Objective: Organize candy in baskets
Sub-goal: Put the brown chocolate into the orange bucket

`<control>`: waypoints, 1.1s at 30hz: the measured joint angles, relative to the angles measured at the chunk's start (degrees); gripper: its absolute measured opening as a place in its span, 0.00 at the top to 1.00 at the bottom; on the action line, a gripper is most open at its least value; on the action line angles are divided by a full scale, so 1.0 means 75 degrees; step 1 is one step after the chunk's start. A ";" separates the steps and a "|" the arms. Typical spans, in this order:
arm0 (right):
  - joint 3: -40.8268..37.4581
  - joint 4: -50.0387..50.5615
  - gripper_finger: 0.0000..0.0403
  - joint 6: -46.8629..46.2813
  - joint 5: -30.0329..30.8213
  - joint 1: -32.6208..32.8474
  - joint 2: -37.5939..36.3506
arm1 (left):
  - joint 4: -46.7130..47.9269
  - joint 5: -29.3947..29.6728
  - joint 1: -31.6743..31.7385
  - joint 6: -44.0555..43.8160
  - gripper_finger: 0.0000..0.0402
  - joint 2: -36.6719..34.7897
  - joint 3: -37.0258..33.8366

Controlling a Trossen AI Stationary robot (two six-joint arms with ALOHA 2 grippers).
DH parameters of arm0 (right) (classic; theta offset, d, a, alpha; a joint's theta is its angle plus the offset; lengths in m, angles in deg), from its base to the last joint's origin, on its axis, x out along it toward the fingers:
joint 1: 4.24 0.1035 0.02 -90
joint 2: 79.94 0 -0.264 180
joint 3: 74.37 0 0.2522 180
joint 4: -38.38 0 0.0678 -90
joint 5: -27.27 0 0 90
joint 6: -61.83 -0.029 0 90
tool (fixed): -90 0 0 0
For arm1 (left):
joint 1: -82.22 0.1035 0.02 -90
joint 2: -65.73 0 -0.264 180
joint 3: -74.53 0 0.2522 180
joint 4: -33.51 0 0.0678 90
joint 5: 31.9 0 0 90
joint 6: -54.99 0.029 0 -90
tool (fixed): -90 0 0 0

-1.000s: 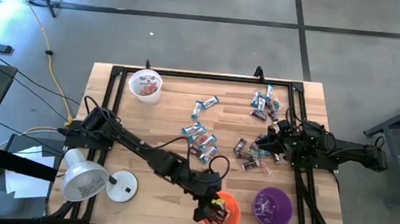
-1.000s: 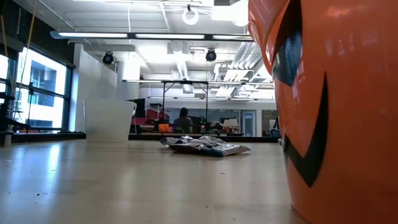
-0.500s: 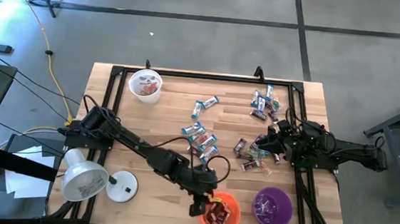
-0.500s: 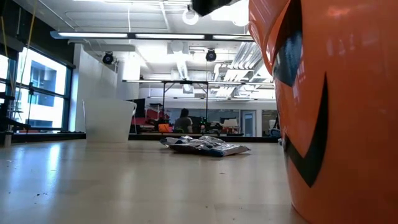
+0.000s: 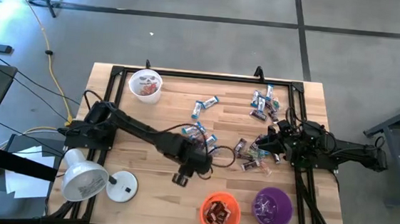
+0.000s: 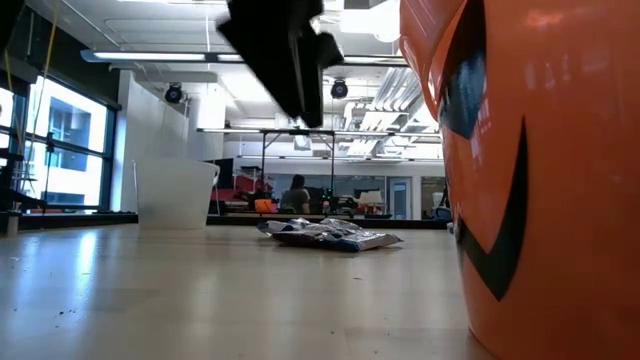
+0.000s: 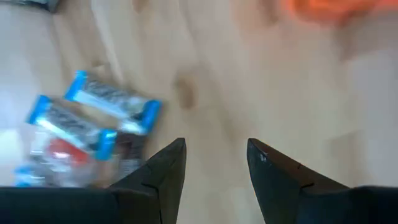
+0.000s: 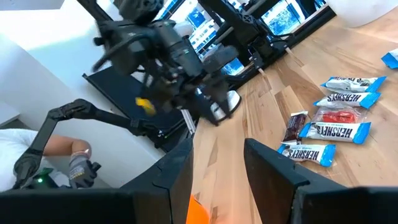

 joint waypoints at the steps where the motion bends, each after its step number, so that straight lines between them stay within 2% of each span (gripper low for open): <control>1: 0.0000 -0.0003 0.66 -0.0001 -0.0001 -0.0001 0.0000 | 0.0049 0.0161 0.0110 0.0384 0.61 0.0047 -0.0003; 4: 0.0000 0.0000 0.66 0.0000 -0.0001 0.0001 0.0000 | 0.0055 0.0587 0.0434 0.1188 0.61 0.0211 -0.0003; 6: 0.0000 0.0000 0.66 0.0000 0.0000 -0.0001 0.0000 | 0.0054 0.0599 0.0687 0.1391 0.61 0.0338 -0.0003; 15: 0.0000 0.0000 0.66 -0.0002 0.0000 0.0000 0.0000 | 0.0206 -0.0250 0.1553 0.1483 0.61 0.0967 -0.0009; 26: 0.0000 0.0000 0.66 0.0000 -0.0001 -0.0001 0.0003 | 0.0116 -0.0434 0.1931 0.1694 0.61 0.1565 -0.0009; 33: 0.0000 -0.0001 0.66 -0.0001 -0.0002 0.0000 0.0001 | -0.0034 -0.0931 0.2057 0.1482 0.61 0.1855 0.0034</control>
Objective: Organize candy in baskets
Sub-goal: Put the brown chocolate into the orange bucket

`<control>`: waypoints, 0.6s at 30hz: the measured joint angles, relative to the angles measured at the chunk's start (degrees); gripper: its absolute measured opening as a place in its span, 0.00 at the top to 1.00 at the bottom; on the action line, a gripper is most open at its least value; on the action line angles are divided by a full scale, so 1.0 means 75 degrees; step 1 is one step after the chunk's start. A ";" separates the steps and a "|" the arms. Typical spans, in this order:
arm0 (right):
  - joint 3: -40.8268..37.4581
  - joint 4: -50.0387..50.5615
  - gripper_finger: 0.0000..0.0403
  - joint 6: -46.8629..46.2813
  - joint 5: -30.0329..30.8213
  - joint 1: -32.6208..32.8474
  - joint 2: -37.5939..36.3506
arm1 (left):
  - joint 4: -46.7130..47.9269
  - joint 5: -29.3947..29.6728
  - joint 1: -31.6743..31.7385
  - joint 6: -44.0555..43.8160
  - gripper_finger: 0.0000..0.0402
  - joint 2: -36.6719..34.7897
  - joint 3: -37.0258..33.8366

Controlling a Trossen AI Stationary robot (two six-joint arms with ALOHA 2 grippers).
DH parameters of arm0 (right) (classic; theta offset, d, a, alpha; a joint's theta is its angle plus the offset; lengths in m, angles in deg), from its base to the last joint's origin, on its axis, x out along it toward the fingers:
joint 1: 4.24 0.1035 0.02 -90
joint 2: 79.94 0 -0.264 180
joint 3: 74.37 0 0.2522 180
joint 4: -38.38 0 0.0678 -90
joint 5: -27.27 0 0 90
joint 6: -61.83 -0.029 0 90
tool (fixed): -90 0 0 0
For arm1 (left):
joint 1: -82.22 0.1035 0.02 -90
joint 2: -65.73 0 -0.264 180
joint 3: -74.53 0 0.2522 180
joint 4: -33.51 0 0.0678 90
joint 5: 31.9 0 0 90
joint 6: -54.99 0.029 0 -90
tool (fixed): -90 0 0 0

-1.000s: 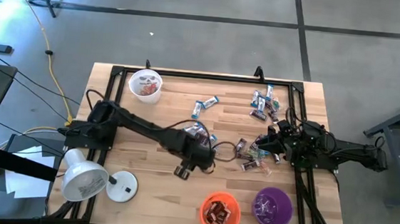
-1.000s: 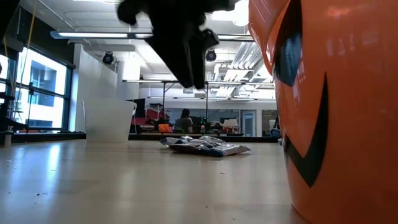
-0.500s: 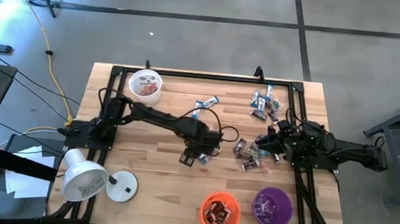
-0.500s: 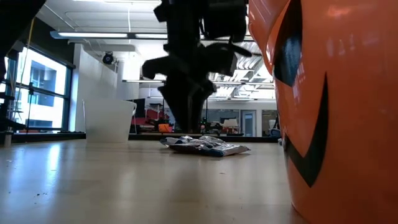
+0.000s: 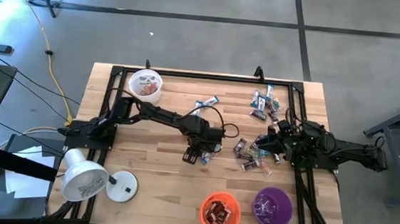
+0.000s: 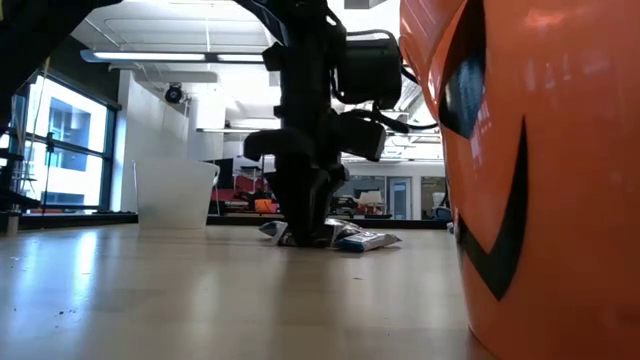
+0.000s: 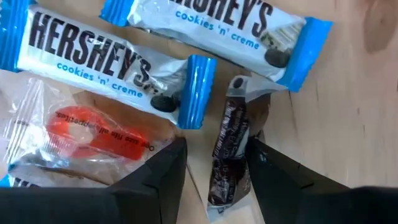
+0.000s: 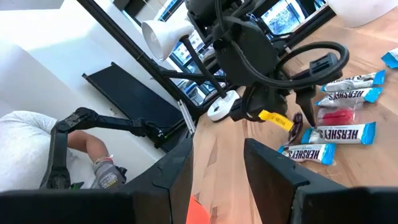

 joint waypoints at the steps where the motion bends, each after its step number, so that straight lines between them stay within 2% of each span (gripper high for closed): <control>1: 0.0000 0.0003 0.66 -0.0001 0.0002 -0.0001 0.0001 | 0.0002 -0.0015 0.0003 -0.0010 0.61 0.0000 -0.0005; 9: 0.0000 0.0001 0.66 0.0001 -0.0001 -0.0001 0.0001 | -0.0018 0.0022 -0.0006 -0.0494 0.63 -0.0023 -0.0020; 12: 0.0000 0.0001 0.66 -0.0001 0.0002 -0.0001 0.0001 | 0.0101 0.0047 -0.0003 -0.0766 0.70 -0.0026 -0.0020; 18: 0.0000 0.0001 0.66 0.0001 0.0002 0.0000 0.0001 | 0.0362 0.0060 -0.0020 -0.1346 0.90 -0.0035 -0.0021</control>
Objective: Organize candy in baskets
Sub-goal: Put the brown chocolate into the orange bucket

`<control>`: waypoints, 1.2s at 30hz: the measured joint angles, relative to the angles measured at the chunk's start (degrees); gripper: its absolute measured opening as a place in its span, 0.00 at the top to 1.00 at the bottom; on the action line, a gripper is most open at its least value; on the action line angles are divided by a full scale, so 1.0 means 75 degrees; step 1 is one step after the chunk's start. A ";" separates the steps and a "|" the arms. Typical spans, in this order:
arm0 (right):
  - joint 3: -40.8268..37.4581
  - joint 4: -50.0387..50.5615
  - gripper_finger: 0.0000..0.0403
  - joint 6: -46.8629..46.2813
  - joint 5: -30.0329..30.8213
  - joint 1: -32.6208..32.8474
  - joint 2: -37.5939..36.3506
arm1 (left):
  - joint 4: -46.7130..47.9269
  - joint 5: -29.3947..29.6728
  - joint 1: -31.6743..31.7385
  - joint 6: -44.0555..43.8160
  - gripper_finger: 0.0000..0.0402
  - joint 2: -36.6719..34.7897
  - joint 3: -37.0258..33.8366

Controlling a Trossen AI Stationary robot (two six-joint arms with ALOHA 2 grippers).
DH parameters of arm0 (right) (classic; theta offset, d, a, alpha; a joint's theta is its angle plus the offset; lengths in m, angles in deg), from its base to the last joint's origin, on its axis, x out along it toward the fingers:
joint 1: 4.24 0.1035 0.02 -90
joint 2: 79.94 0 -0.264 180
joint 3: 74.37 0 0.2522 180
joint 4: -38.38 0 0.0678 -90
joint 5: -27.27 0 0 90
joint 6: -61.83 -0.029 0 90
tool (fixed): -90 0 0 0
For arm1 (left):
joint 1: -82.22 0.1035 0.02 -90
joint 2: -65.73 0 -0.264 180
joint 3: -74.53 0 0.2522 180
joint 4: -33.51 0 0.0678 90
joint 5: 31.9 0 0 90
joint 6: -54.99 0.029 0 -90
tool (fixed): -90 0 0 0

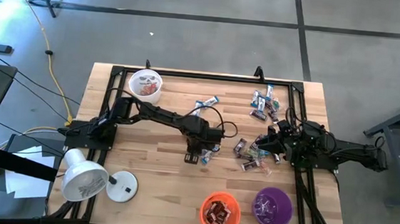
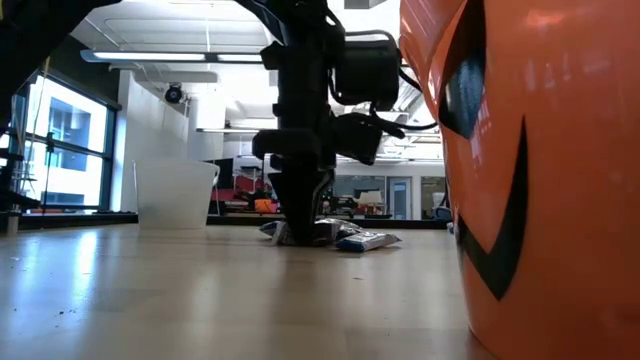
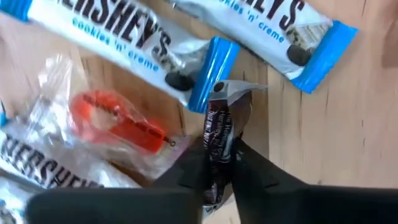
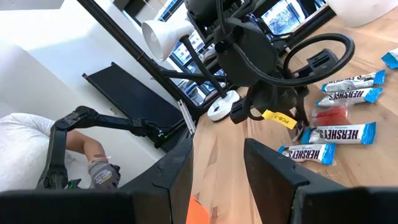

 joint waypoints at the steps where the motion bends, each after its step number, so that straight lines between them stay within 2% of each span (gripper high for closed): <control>1: 0.0000 0.0000 0.66 0.0000 -0.0002 0.0001 0.0000 | 0.0045 -0.0027 0.0000 -0.0108 0.93 -0.0035 -0.0012; 4: 0.0000 0.0000 0.66 -0.0003 0.0000 -0.0001 0.0000 | 0.0211 -0.0112 -0.0017 -0.0457 0.98 -0.0111 -0.0032; 14: 0.0000 -0.0002 0.66 -0.0003 -0.0002 -0.0001 0.0000 | 0.0286 -0.0332 -0.0170 -0.1332 0.99 -0.0871 -0.0040; 21: 0.0000 0.0000 0.66 -0.0001 -0.0002 -0.0001 0.0003 | 0.0158 -0.0681 -0.0664 -0.2401 0.99 -0.1895 -0.0028; 27: -0.0003 0.0000 0.66 0.0000 0.0000 -0.0001 0.0000 | -0.0901 -0.0786 -0.1504 -0.3598 0.99 -0.2444 -0.0028; 36: 0.0000 0.0000 0.66 0.0000 -0.0001 0.0001 0.0003 | -0.3389 -0.0722 -0.2618 -0.4377 0.99 -0.2216 -0.0018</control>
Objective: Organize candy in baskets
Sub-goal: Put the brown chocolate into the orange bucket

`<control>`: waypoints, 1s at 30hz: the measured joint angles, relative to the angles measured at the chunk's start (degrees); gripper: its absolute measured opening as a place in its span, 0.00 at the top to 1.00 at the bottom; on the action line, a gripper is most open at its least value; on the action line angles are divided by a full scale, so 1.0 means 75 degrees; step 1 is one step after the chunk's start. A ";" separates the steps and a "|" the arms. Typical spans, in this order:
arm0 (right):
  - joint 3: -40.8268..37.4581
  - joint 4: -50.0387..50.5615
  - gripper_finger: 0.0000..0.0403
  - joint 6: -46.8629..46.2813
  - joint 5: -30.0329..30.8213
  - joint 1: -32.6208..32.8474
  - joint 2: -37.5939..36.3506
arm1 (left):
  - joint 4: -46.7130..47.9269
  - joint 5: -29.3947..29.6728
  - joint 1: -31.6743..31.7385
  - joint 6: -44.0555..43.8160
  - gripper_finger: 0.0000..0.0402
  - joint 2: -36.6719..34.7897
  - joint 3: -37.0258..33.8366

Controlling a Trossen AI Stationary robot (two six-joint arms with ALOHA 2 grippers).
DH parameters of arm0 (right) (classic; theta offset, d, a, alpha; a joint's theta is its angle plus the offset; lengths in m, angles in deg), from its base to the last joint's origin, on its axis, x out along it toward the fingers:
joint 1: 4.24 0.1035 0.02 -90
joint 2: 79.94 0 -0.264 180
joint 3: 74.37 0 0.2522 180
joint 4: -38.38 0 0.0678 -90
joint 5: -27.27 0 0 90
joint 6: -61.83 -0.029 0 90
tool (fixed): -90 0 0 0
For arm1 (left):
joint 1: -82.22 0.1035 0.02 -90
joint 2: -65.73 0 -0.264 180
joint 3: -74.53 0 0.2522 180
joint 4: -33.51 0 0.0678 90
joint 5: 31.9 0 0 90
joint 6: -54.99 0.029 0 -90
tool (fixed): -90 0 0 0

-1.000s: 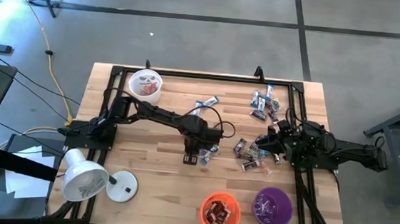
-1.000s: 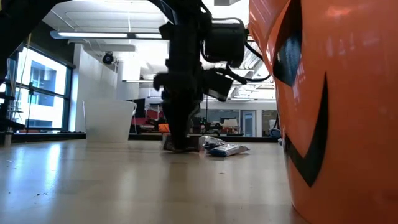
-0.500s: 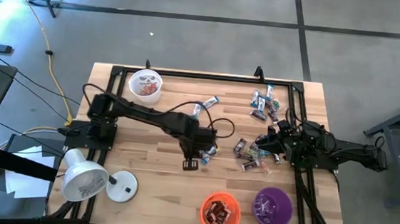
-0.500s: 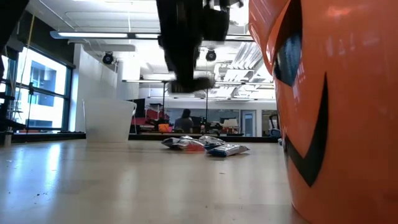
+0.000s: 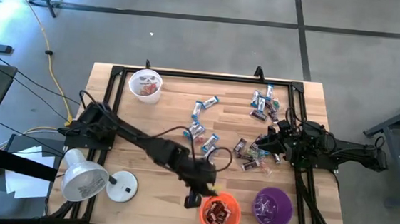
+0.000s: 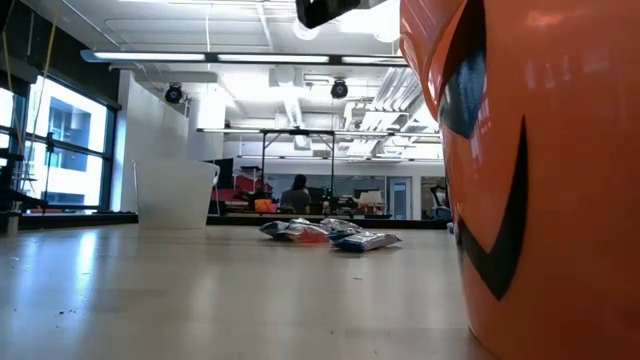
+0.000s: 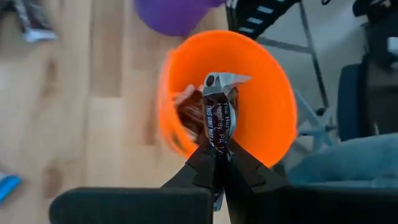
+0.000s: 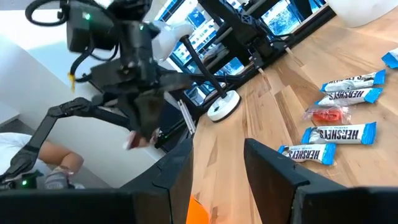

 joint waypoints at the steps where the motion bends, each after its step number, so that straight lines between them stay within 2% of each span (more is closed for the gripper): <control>1: 0.0000 -0.0002 0.66 0.0000 0.0001 -0.0002 0.0000 | -0.0263 0.0003 -0.0065 -0.0107 0.99 0.0058 -0.0001; 12: 0.0000 0.0000 0.66 0.0000 0.0001 -0.0002 -0.0003 | -0.2293 -0.0125 -0.0564 -0.0756 0.98 0.0530 -0.0001; 17: 0.0000 0.0000 0.66 -0.0001 0.0001 -0.0002 -0.0003 | -0.2499 -0.0122 -0.0602 -0.0892 0.90 0.0566 -0.0002; 25: 0.0000 0.0000 0.66 0.0000 0.0001 -0.0002 0.0000 | -0.2575 -0.0113 -0.0561 -0.0826 0.71 0.0584 -0.0001; 30: 0.0000 0.0000 0.66 0.0000 0.0001 -0.0001 0.0000 | -0.2586 -0.0110 -0.0512 -0.0656 0.66 0.0584 -0.0001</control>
